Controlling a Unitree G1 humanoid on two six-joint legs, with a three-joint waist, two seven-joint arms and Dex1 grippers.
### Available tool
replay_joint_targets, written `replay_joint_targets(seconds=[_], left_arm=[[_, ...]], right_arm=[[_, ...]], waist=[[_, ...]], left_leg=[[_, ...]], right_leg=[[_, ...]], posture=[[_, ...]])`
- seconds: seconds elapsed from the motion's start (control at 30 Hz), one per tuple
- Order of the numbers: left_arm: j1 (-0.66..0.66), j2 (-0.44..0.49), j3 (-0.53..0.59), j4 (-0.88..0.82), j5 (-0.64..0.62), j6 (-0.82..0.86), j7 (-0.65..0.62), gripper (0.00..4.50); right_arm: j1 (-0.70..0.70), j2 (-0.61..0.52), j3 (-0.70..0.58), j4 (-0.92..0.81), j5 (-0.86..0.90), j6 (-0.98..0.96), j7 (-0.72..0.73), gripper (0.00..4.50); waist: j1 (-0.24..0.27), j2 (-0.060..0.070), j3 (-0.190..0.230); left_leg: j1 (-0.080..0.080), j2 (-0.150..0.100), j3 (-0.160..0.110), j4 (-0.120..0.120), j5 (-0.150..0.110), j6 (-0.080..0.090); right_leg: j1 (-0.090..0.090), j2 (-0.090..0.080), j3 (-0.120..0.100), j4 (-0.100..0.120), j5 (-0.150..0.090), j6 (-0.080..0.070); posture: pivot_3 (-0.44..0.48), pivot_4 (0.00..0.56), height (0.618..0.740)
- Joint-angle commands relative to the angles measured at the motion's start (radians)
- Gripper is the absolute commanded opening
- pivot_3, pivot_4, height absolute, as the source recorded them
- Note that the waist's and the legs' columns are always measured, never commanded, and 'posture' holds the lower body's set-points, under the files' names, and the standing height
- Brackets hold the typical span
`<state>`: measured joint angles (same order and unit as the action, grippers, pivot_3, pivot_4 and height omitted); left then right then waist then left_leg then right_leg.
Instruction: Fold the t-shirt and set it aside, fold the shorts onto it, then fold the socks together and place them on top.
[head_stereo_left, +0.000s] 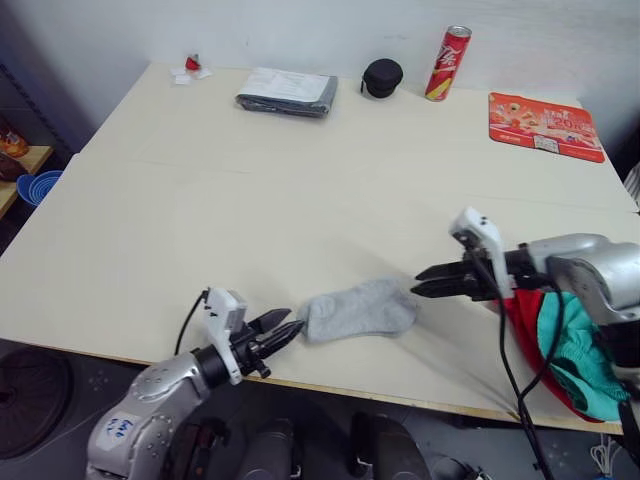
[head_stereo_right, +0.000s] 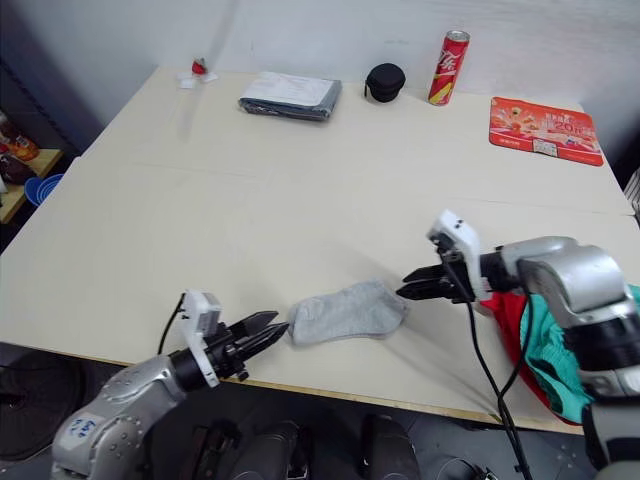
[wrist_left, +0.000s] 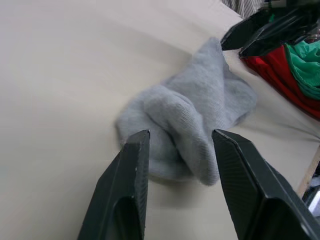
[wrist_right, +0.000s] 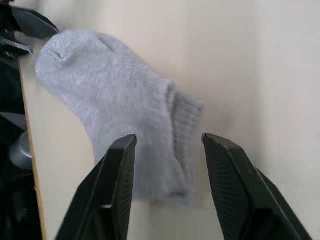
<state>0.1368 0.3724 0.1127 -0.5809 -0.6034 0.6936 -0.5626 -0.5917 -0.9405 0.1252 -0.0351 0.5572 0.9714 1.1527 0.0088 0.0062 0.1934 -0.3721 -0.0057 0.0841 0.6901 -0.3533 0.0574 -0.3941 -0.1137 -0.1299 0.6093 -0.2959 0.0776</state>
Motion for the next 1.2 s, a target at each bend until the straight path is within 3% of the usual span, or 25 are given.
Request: replay_joint_targets(seconds=[0.03, 0.07, 0.13, 0.2, 0.23, 0.4, 0.53, 0.77, 0.87, 1.1, 1.2], left_arm=[[-0.006, 0.106, 0.077, 0.015, -0.048, -0.113, -0.194, 1.52], [-0.026, 0.151, 0.075, 0.039, -0.047, -0.137, -0.262, 1.16], [-0.082, 0.202, 0.056, 0.085, -0.044, -0.171, -0.356, 0.86], [-0.151, 0.224, 0.002, 0.131, -0.031, -0.207, -0.426, 0.18], [-0.186, 0.231, -0.042, 0.151, -0.014, -0.222, -0.46, 0.02], [-0.322, 0.169, -0.208, 0.267, 0.097, -0.323, -0.491, 0.02], [-0.384, 0.103, -0.286, 0.37, 0.202, -0.387, -0.442, 0.02], [-0.409, 0.045, -0.363, 0.527, 0.38, -0.388, -0.294, 0.02], [-0.402, 0.036, -0.347, 0.564, 0.399, -0.369, -0.244, 0.02], [-0.364, 0.07, -0.315, 0.545, 0.357, -0.379, -0.279, 0.02], [-0.361, 0.065, -0.268, 0.514, 0.283, -0.406, -0.331, 0.02]], right_arm=[[0.126, 0.016, -0.193, -0.088, 0.05, -0.163, 0.017, 1.38], [0.18, 0.057, -0.246, -0.138, 0.073, -0.212, 0.002, 1.13], [0.271, 0.143, -0.277, -0.24, 0.079, -0.296, -0.052, 0.68], [0.353, 0.244, -0.253, -0.323, 0.041, -0.378, -0.131, 0.0], [0.386, 0.292, -0.227, -0.349, 0.007, -0.427, -0.167, 0.0], [0.463, 0.462, -0.083, -0.306, -0.211, -0.646, -0.341, 0.0], [0.473, 0.52, -0.023, -0.209, -0.355, -0.803, -0.434, 0.0], [0.488, 0.567, -0.013, -0.148, -0.437, -0.864, -0.532, 0.0], [0.514, 0.562, -0.043, -0.122, -0.441, -0.9, -0.557, 0.0], [0.563, 0.572, -0.139, -0.072, -0.379, -0.977, -0.587, 0.0], [0.57, 0.575, -0.171, -0.127, -0.303, -0.968, -0.561, 0.0]], waist=[[0.002, 0.0, 0.0], [-0.002, 0.004, 0.0], [0.004, 0.002, 0.0], [0.006, 0.003, -0.001], [0.008, 0.003, -0.001], [0.009, 0.004, -0.001], [0.009, 0.004, -0.001], [0.004, 0.004, -0.001], [0.004, 0.003, -0.001], [-0.008, 0.003, -0.002], [-0.015, 0.003, -0.002]], left_leg=[[0.0, 0.0, 0.0, 0.0, 0.0, 0.0], [0.001, 0.0, 0.0, 0.0, 0.0, 0.0], [0.001, 0.0, 0.0, -0.001, 0.001, -0.001], [0.002, 0.0, 0.0, -0.005, 0.002, -0.003], [0.003, 0.0, 0.0, -0.005, 0.002, -0.003], [0.003, -0.001, 0.002, -0.006, 0.003, -0.003], [0.003, -0.001, 0.003, -0.006, 0.004, -0.002], [0.003, 0.0, 0.003, -0.006, 0.005, -0.003], [0.005, 0.0, 0.003, -0.006, 0.005, -0.003], [0.014, 0.0, 0.006, -0.007, 0.005, -0.003], [0.015, 0.0, 0.008, -0.008, 0.005, -0.004]], right_leg=[[0.0, 0.0, 0.0, 0.0, 0.0, 0.0], [0.0, 0.0, 0.0, 0.0, 0.0, 0.0], [0.0, 0.0, 0.0, 0.001, 0.0, 0.0], [0.0, 0.001, -0.001, 0.001, 0.0, -0.001], [0.0, 0.001, -0.001, 0.001, 0.0, -0.001], [0.0, 0.001, 0.001, 0.004, 0.0, 0.0], [0.0, 0.003, 0.001, 0.004, 0.0, 0.001], [0.0, 0.005, 0.002, 0.006, 0.0, 0.001], [0.001, 0.004, 0.003, 0.007, 0.0, 0.001], [0.004, 0.003, 0.008, 0.007, 0.0, 0.001], [0.003, 0.003, 0.01, 0.009, 0.0, 0.0]], posture=[[0.0, 0.15, 0.74], [0.0, 0.15, 0.74], [0.0, 0.15, 0.74], [0.0, 0.15, 0.74], [0.0, 0.15, 0.74], [0.0, 0.15, 0.74], [0.0, 0.15, 0.74], [0.0, 0.15, 0.74], [0.0, 0.15, 0.74], [0.0, 0.15, 0.74], [0.0, 0.15, 0.74]])
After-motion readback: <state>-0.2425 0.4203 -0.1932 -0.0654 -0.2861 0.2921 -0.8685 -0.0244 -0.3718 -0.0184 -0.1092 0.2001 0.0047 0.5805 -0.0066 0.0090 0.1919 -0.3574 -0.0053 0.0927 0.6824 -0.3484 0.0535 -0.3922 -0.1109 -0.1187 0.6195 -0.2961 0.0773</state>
